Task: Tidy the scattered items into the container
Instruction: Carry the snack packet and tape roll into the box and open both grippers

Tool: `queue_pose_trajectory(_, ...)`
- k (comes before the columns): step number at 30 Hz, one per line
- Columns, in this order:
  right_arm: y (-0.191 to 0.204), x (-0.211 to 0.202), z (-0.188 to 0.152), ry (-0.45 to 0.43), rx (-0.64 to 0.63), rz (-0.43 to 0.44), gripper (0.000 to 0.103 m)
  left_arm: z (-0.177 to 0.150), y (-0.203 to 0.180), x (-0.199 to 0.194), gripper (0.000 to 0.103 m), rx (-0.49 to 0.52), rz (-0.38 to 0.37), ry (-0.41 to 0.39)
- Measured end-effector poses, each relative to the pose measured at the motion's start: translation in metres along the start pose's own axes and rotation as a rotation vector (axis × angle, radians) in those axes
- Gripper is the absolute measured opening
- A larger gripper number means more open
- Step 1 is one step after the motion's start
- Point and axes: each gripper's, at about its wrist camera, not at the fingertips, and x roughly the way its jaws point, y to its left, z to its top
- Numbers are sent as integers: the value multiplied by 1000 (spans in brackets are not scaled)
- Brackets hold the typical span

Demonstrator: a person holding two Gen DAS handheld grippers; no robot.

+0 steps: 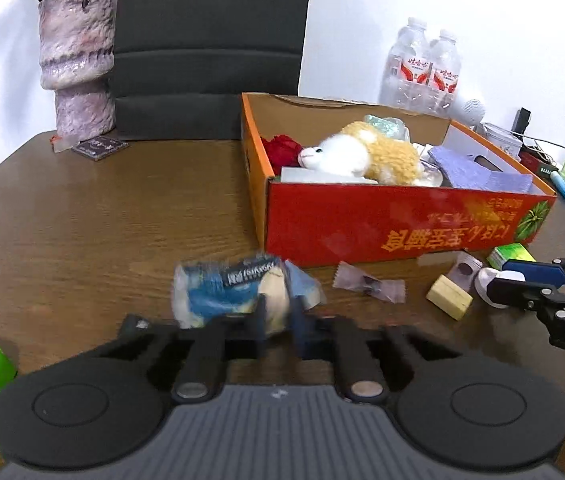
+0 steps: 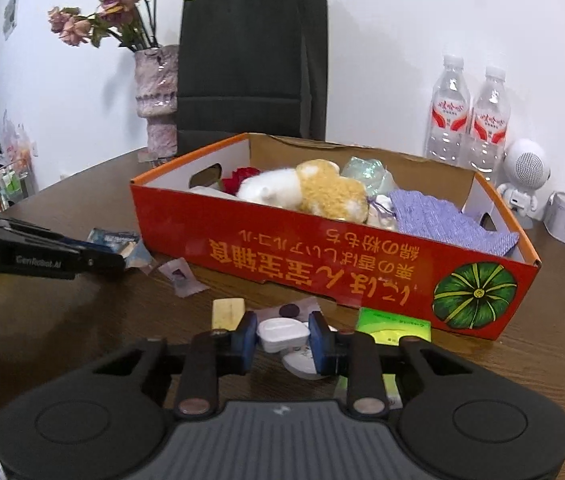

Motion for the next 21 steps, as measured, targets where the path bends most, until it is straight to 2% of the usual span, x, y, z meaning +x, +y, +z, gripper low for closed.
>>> queue_pose_trajectory(3, 3, -13, -1, -27, 4, -4, 26, -9, -10, -20, 2, 20, 16, -26)
queue_pose_trajectory(6, 2, -39, -2, -76, 22, -11, 26, -16, -18, -51, 2, 5, -19, -84)
queue_pose_trajectory(9, -3, -64, 0, -126, 48, -19, 26, -7, -26, -80, 2, -9, -97, -154)
queue_pose_trajectory(11, -10, -75, 8, -161, 65, -28, 26, 14, -31, -83, 2, -24, -172, -147)
queue_pose_trajectory(16, -42, -80, 46, -194, 111, -84, 26, 86, -57, -67, 2, -6, -261, -164)
queue_pose_trajectory(21, -79, -49, 93, -136, 192, -97, 26, 128, -85, 8, 2, -38, -313, -58)
